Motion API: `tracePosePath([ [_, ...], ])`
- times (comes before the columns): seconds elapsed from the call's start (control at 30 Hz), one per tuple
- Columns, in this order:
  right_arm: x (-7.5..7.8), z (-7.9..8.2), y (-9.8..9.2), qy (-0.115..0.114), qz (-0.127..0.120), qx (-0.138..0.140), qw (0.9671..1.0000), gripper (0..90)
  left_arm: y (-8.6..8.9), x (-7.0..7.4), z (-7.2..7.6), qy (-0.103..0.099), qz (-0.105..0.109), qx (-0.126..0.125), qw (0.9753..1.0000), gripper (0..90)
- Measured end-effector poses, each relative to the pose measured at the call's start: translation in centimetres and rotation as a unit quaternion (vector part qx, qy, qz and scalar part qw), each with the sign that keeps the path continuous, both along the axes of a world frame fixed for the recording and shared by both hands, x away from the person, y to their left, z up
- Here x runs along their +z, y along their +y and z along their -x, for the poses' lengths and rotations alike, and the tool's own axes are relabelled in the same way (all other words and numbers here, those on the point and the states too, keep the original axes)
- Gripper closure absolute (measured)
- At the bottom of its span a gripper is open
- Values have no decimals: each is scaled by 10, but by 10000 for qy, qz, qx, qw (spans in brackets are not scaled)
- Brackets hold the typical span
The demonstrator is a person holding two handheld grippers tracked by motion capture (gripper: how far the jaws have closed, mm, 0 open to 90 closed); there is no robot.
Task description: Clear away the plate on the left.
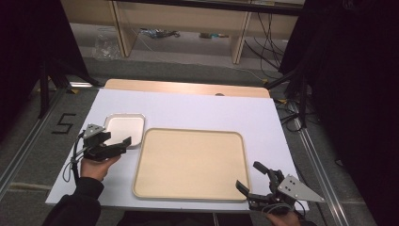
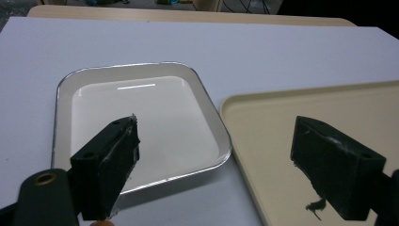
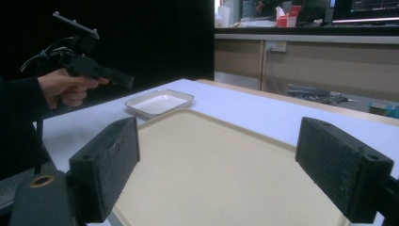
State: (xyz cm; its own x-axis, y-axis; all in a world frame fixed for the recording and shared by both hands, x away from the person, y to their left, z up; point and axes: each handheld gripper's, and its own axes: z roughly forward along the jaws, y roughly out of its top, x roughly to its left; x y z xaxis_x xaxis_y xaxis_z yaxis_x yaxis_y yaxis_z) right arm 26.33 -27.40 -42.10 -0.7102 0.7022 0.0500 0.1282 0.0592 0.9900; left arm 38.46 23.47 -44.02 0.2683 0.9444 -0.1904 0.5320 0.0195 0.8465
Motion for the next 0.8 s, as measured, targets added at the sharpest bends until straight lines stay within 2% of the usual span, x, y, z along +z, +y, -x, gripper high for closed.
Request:
tracePosePath([
  [0.07, 0, 0, 0, -29, -39, 11, 10000, 150, 2, -1, -1, 18, -3, 32, 10000, 157],
  [0.17, 1, 1, -1, 25, 89, -49, 9999, 150, 7, -2, -6, 50, -46, 122, 9999, 157],
  [0.43, 0, 0, -1, 17, 23, 23, 10000, 150, 21, -6, -22, 163, -103, 379, 9991, 159],
  [0.57, 0, 0, -1, 19, 19, 29, 10000, 150, 32, -9, -31, 212, -137, 629, 9977, 165],
  [0.6, 0, 0, 0, -47, -44, 19, 10000, 150, 34, -10, -34, 234, -136, 671, 9974, 167],
  [0.67, 0, 0, -1, -1, 13, 35, 10000, 150, 38, -12, -39, 311, -143, 729, 9968, 171],
  [0.8, 0, 0, 0, -37, -38, 23, 10000, 150, 44, -16, -49, 468, -218, 761, 9958, 184],
])
